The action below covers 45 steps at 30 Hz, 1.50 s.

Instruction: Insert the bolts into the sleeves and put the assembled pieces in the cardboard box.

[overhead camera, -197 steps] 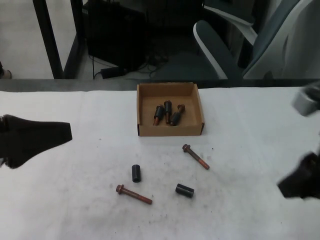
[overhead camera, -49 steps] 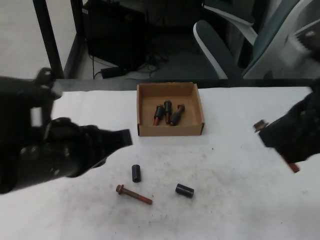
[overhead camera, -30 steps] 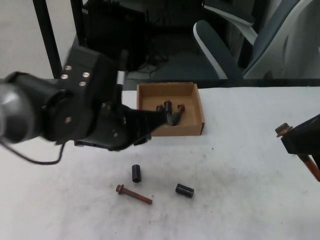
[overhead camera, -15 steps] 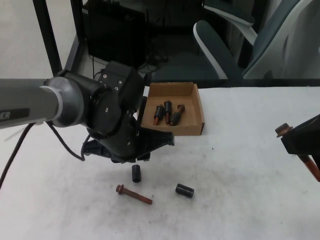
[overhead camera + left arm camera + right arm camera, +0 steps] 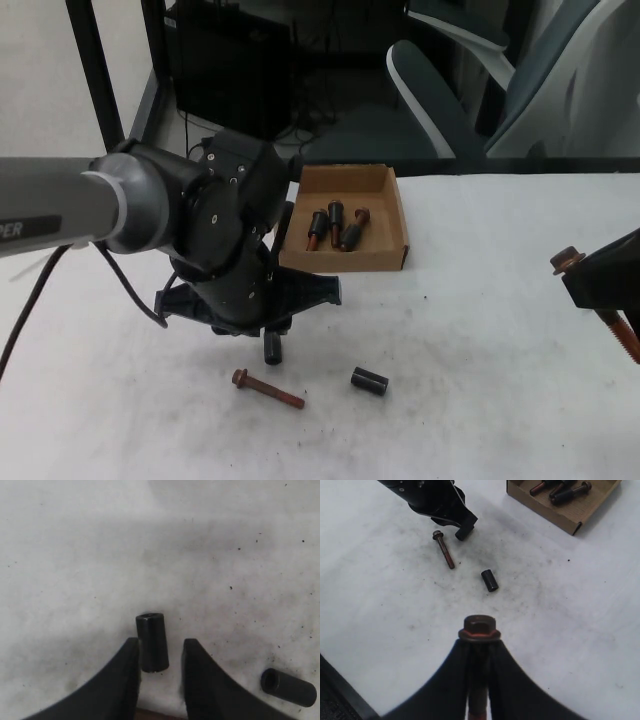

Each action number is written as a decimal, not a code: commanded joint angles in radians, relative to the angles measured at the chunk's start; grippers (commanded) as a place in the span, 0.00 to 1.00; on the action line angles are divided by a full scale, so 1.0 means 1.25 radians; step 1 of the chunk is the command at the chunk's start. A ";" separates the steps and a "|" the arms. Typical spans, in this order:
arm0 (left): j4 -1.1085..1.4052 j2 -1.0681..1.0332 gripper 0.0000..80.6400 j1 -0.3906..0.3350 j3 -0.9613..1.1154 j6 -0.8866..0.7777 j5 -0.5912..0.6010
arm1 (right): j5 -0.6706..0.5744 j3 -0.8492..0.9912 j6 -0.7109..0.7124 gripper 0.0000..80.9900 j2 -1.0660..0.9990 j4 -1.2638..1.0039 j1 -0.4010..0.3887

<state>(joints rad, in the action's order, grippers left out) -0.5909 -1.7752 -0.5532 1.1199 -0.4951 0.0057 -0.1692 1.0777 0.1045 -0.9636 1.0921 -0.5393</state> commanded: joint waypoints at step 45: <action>-0.013 -0.107 0.29 -0.006 0.001 -0.058 0.057 | -0.008 0.001 0.006 0.00 0.005 -0.005 -0.003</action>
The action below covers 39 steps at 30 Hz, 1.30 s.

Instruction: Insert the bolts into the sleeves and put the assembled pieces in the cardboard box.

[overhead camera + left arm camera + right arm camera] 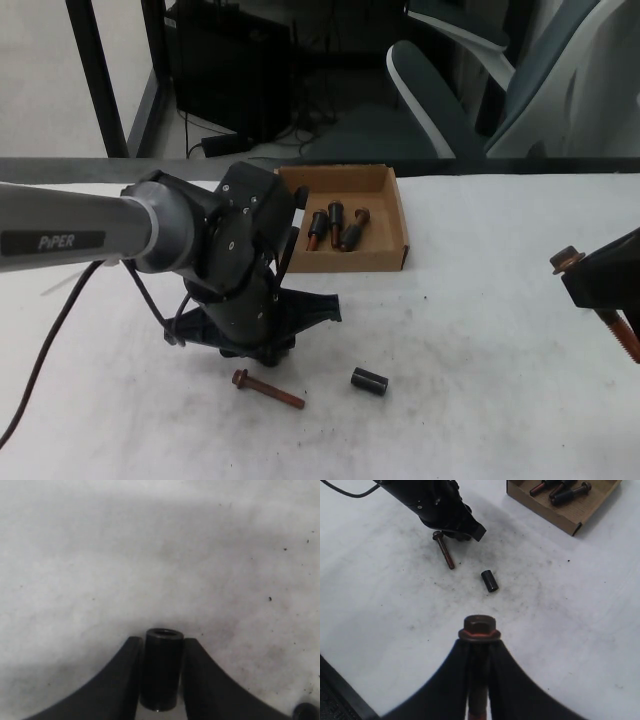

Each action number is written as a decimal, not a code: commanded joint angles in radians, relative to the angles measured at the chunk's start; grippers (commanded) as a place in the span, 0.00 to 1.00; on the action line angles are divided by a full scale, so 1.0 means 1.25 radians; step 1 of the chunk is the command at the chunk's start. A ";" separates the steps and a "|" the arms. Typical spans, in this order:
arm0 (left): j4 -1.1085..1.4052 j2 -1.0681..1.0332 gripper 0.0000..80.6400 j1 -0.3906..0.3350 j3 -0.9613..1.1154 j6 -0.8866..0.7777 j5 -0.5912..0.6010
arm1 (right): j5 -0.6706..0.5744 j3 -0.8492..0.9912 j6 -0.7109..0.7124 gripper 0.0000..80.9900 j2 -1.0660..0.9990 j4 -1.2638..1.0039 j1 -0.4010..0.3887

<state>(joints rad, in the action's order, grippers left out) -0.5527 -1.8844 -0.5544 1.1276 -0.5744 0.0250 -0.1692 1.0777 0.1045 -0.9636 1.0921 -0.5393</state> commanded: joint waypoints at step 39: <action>0.112 0.697 0.01 -0.079 -0.355 0.292 0.221 | -0.065 0.001 -0.019 0.00 -0.050 -0.101 -0.023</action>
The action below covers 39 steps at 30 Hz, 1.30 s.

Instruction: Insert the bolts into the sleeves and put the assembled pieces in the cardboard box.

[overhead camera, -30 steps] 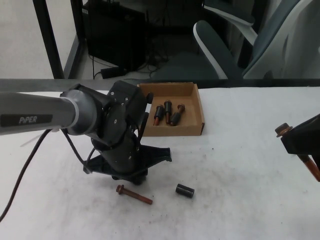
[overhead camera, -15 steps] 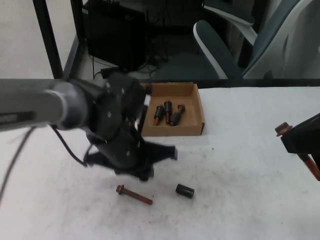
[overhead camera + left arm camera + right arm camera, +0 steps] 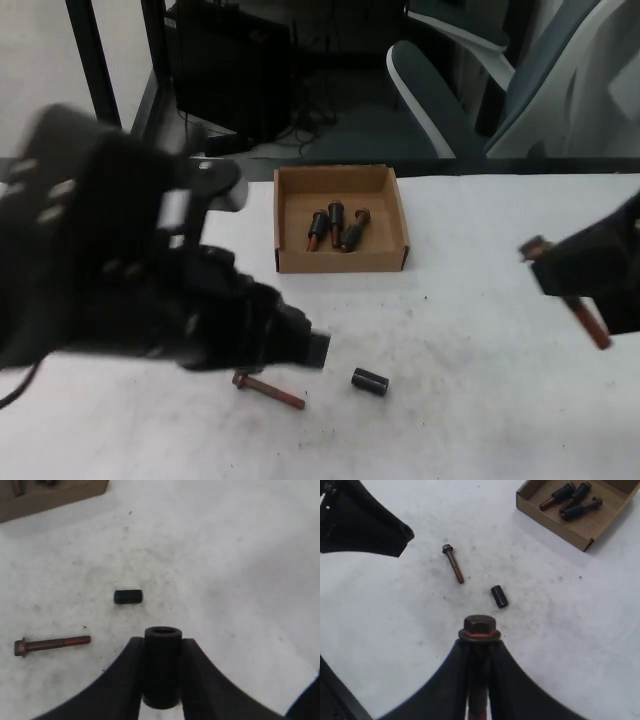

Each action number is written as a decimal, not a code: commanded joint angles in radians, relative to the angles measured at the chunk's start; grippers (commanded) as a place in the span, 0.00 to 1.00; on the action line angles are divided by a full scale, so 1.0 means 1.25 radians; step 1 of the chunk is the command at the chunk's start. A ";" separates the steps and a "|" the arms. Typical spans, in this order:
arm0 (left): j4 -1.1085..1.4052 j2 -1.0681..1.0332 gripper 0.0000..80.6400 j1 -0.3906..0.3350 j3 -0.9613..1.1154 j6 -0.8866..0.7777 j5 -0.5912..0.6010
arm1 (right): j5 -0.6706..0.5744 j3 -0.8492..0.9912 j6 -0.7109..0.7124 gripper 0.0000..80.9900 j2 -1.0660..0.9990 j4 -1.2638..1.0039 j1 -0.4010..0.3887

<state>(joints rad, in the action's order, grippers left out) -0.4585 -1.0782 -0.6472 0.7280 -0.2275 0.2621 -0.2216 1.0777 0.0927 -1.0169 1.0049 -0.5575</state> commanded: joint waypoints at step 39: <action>0.347 0.369 0.01 -0.002 -0.214 -0.119 0.135 | -0.192 0.001 -0.450 0.00 -0.152 -0.611 -0.181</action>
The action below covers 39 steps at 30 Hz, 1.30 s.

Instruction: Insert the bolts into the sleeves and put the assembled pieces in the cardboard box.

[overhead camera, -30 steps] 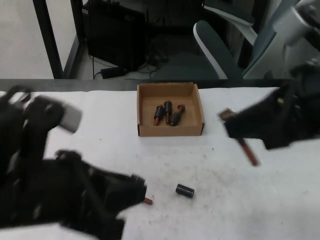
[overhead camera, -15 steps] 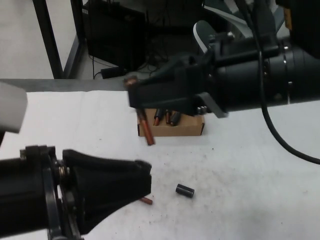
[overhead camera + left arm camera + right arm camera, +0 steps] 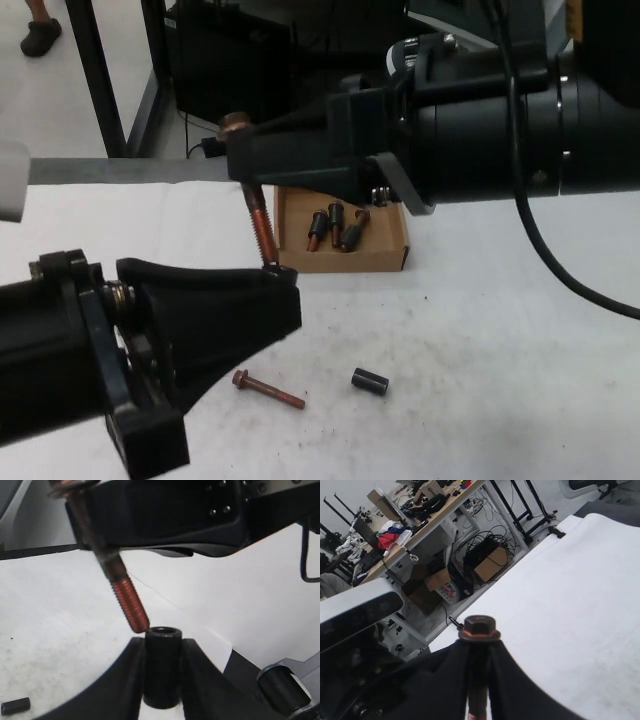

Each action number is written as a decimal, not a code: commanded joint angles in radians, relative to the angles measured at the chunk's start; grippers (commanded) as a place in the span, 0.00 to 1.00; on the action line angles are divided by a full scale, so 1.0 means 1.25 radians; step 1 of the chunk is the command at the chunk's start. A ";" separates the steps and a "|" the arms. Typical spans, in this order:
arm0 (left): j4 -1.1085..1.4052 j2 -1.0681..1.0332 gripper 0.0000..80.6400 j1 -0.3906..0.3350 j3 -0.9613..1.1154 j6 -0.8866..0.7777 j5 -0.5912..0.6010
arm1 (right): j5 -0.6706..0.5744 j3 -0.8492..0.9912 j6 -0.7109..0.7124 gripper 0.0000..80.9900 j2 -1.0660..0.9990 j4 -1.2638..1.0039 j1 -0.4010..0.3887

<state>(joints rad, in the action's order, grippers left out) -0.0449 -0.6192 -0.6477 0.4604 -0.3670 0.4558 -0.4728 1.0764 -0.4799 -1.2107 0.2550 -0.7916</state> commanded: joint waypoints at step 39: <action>0.036 0.005 0.01 -0.001 0.000 -0.030 -0.076 | 0.017 0.002 -0.072 0.00 0.003 -0.047 -0.018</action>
<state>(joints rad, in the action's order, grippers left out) -0.0293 -0.6192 -0.6477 0.4564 -0.4040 0.3893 -0.4492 1.0764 -0.5673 -1.2107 0.2096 -0.8105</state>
